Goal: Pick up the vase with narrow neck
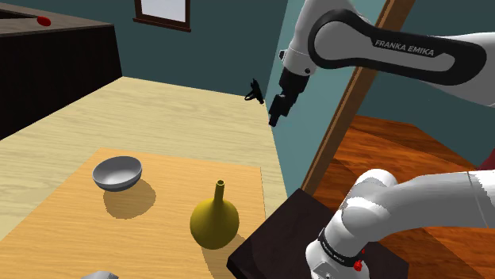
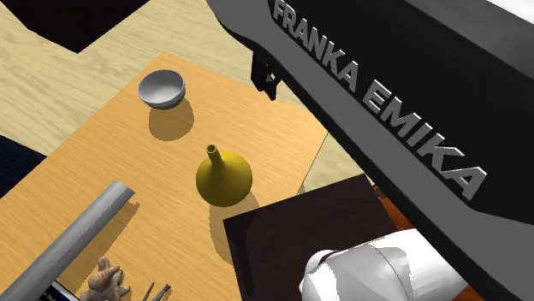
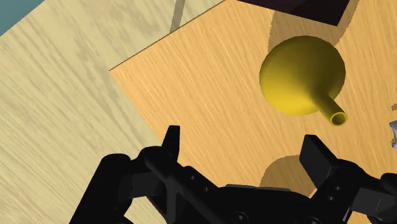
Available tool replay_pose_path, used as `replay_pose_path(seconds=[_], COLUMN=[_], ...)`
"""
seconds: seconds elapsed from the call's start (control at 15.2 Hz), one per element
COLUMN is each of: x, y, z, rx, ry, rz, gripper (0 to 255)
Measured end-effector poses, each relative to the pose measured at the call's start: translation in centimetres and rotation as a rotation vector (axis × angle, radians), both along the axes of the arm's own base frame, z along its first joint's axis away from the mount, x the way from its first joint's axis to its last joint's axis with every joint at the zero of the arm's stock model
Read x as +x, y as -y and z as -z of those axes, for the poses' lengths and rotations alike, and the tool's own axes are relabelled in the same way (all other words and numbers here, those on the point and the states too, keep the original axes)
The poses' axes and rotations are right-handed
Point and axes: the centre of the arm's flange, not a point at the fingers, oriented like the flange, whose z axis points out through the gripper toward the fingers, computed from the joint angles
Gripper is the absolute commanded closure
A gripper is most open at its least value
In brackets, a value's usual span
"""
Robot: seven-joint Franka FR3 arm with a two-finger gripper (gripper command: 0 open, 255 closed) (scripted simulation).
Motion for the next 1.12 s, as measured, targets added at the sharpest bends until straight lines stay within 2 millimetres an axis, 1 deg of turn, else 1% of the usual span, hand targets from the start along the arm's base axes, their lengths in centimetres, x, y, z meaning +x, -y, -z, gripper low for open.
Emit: replay_pose_path(seconds=[0.07,0.2,0.66,0.92,0.99,1.06,1.12], x=[0.0,0.3,2.3,2.8,2.9,3.0,3.3], y=[0.0,-1.1,-6.9,-10.5,-11.6,-12.2,-13.3], z=[0.0,1.1,7.2,11.2,11.9,12.5,13.5], rx=[0.000,0.003,0.017,0.025,0.027,0.030,0.032], ry=[0.000,0.000,0.001,0.002,0.003,0.004,0.004], rz=[0.000,-0.006,-0.040,-0.059,-0.063,-0.069,-0.073], gripper=[0,0,0,0,0,0,0])
